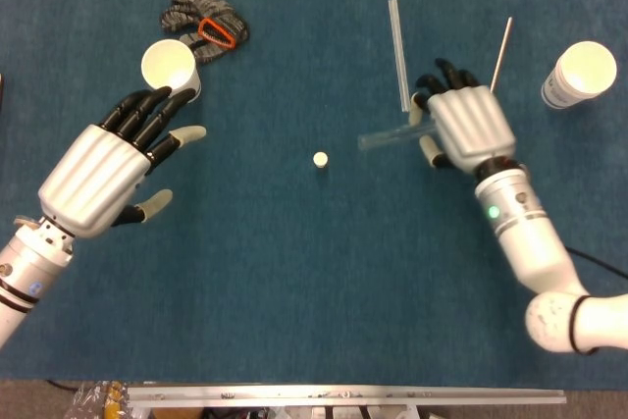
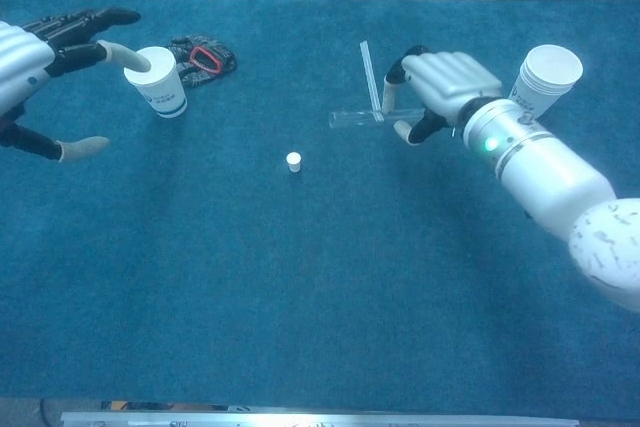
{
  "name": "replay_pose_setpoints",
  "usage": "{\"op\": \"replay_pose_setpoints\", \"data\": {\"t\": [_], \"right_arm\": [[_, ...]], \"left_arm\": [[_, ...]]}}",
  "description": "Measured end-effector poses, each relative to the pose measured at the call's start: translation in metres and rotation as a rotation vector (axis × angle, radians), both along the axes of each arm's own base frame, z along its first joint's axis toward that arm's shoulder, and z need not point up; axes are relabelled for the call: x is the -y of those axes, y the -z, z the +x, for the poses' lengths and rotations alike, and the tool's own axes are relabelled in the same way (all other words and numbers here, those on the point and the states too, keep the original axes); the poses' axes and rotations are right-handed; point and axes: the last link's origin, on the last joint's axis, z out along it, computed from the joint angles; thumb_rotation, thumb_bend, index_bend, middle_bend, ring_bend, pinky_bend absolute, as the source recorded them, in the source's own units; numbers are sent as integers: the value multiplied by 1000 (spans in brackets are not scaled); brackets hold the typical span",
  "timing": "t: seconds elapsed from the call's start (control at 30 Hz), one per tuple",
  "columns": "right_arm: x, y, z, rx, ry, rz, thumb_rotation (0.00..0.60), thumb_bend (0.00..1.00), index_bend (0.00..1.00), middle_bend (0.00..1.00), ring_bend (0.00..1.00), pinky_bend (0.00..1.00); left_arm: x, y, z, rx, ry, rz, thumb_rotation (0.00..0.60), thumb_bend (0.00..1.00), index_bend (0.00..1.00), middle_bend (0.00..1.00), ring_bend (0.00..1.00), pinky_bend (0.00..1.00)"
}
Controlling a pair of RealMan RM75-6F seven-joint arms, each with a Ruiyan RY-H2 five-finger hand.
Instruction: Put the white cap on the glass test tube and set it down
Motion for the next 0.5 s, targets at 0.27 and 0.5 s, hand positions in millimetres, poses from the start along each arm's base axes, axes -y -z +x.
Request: {"op": "replay_pose_setpoints", "data": {"t": [0.27, 0.5], "right_arm": [[9, -54, -2, 108, 15, -76, 600, 452, 614, 248, 53, 164], [18, -101, -7, 152, 28, -148, 600, 452, 617, 248, 53, 164]], "left_arm": [[-2, 10, 11, 34, -23, -54, 600, 241, 276, 114, 11, 86], [-9, 32, 27, 46, -21, -120, 600, 242, 292, 128, 33, 90]]}}
